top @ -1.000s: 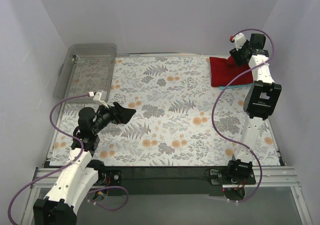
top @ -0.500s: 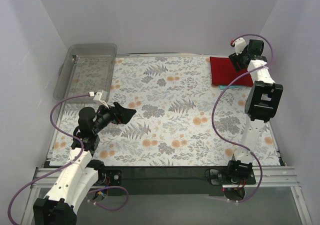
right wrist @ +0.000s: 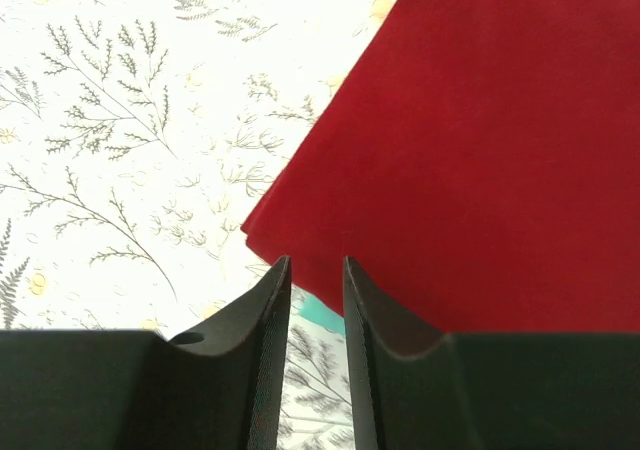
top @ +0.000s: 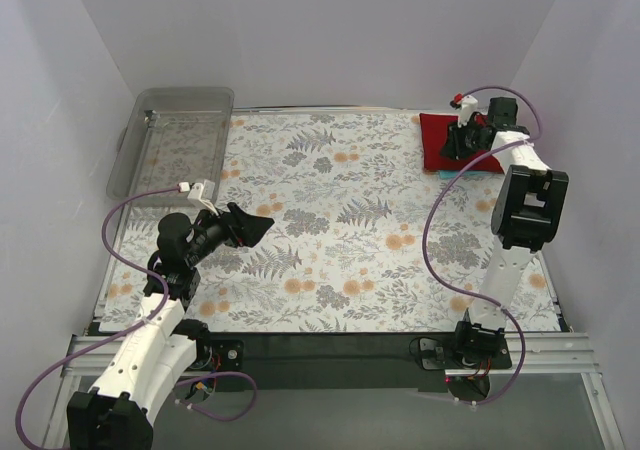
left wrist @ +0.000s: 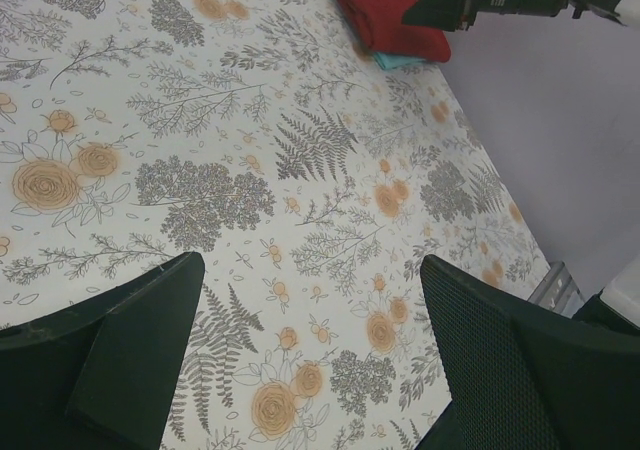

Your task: Fold and stack the t-shirts

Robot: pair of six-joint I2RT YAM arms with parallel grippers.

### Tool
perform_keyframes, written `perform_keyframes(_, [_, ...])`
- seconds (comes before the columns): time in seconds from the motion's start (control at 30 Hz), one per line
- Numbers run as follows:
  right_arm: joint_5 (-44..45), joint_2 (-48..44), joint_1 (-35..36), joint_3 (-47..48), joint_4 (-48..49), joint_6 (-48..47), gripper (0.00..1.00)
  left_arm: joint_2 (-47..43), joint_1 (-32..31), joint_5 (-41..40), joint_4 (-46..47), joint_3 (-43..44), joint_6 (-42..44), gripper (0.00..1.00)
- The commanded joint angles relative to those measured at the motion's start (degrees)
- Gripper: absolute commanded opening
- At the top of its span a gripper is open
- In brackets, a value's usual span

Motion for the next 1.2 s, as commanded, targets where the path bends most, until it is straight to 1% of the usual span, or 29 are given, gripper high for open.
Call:
perform_keyframes(0.0, [-3.7, 2.7, 0.3, 0.7, -0.2, 4.1, 0.28, -1.0, 0.4, 1.3, 1.1, -0.5, -0.3, 0.83])
perform_keyframes(0.13, [-1.9, 3.8, 0.3, 1.2, -0.3, 4.1, 0.27, -1.6, 0.4, 1.5, 0.9, -0.5, -0.2, 0.83])
perform_keyframes(0.23, [-3.0, 0.6, 0.5, -2.2, -1.4, 1.9, 0.26, -1.6, 0.4, 1.6, 0.3, 0.5, 0.2, 0.83])
perform_keyframes(0.27, [-3.5, -3.1, 0.5, -3.7, -1.5, 0.7, 0.27, -1.6, 0.4, 1.4, 0.0, 0.7, 0.4, 0.83])
perform_keyframes(0.3, [-3.9, -5.4, 0.5, -8.3, -1.5, -0.2, 0.27, -1.6, 0.4, 1.2, -0.3, 1.0, 0.8, 0.83])
perform_keyframes(0.33, [-4.4, -8.0, 0.6, -10.6, -1.5, -1.0, 0.29, -1.7, 0.4, 1.0, -0.6, 1.5, 1.0, 0.83])
perform_keyframes(0.37, [-4.4, -13.0, 0.7, -12.9, -1.4, -2.4, 0.3, -2.0, 0.4, 1.0, -0.8, 2.1, 1.3, 0.83])
perform_keyframes(0.4, [-4.1, -15.6, 0.7, -15.5, -1.5, -2.9, 0.32, -2.1, 0.4, 0.7, -0.9, 2.6, 1.4, 0.83])
perform_keyframes(0.43, [-3.3, -18.3, 0.7, -20.0, -1.6, -3.3, 0.34, -2.3, 0.4, 0.4, -1.2, 2.9, 1.4, 0.83])
perform_keyframes(0.47, [-2.4, -24.2, 0.7, -22.8, -1.7, -3.9, 0.36, -2.4, 0.4, 0.0, -1.5, 3.9, 1.3, 0.84])
perform_keyframes(0.5, [-1.5, -27.3, 0.7, -25.1, -1.9, -4.8, 0.38, -2.5, 0.4, -1.5, -3.0, 4.5, 1.4, 0.85])
perform_keyframes(0.53, [0.8, -30.5, 0.7, -30.0, -1.9, -5.1, 0.42, -2.5, 0.4, -2.3, -4.1, 5.2, 1.5, 0.87])
perform_keyframes(0.57, [2.0, -36.9, 0.7, -32.2, -1.9, -5.5, 0.44, -2.5, 0.4, -2.7, -5.0, 5.9, 1.9, 0.88])
perform_keyframes(0.6, [3.3, -40.3, 0.6, -34.2, -1.8, -5.8, 0.46, -2.6, 0.4, -3.3, -7.1, 7.0, 2.2, 0.89])
perform_keyframes(0.63, [6.0, -46.6, 0.6, -36.5, -1.8, -6.2, 0.52, -2.8, 0.4, -4.3, -8.0, 7.5, 2.3, 0.91])
perform_keyframes(0.67, [7.2, -49.7, 0.6, -39.8, -1.8, -6.2, 0.56, -3.1, 0.4, -4.6, -9.3, 7.8, 2.4, 0.92])
perform_keyframes(0.7, [8.3, -52.8, 0.5, -41.6, -1.8, -6.2, 0.62, -3.4, 0.4, -4.9, -9.8, 8.4, 2.8, 0.93])
perform_keyframes(0.73, [11.4, -58.6, 0.4, -43.0, -1.6, -5.8, 0.76, -4.3, 0.4, -5.4, -10.2, 8.5, 3.1, 0.93])
perform_keyframes(0.77, [12.7, -61.4, 0.0, -45.7, -1.3, -5.0, 0.84, -4.6, 0.4, -6.4, -11.4, 8.6, 3.9, 0.96])
perform_keyframes(0.8, [14.5, -64.1, -0.2, -46.8, -0.9, -3.4, 0.98, -4.9, 0.4, -7.5, -12.0, 9.2, 4.3, 0.98])
perform_keyframes(0.83, [18.6, -69.1, -0.5, -48.0, 1.1, 1.1, 0.98, -5.3, 0.4, -10.5, -13.0, 9.6, 4.8, 0.98])
perform_keyframes(0.93, [18.4, -76.2, -1.2, -50.3, 0.9, 3.6, 0.98, -5.2, 0.4, -14.6, -16.6, 11.8, 7.6, 0.98])
perform_keyframes(1.0, [18.9, -78.0, -1.2, -50.3, -0.8, 6.6, 0.98, -4.8, 0.4, -17.3, -18.8, 12.8, 9.4, 0.98])
perform_keyframes(1.03, [20.3, -79.0, -1.2, -50.3, -1.0, 8.3, 0.98, -4.6, 0.4, -17.8, -19.4, 13.6, 9.8, 0.98])
perform_keyframes(1.07, [21.8, -79.3, -1.2, -50.3, -1.2, 11.9, 0.98, -4.7, 0.4, -18.9, -19.9, 14.1, 10.2, 0.98])
perform_keyframes(1.1, [24.6, -79.5, -1.2, -50.4, -1.3, 13.3, 0.98, -4.7, 0.4, -19.3, -20.6, 14.2, 11.0, 0.98])
perform_keyframes(1.17, [26.6, -79.7, -1.2, -50.4, -1.2, 16.1, 0.98, -5.0, 0.4, -19.5, -21.1, 14.1, 11.5, 0.98])
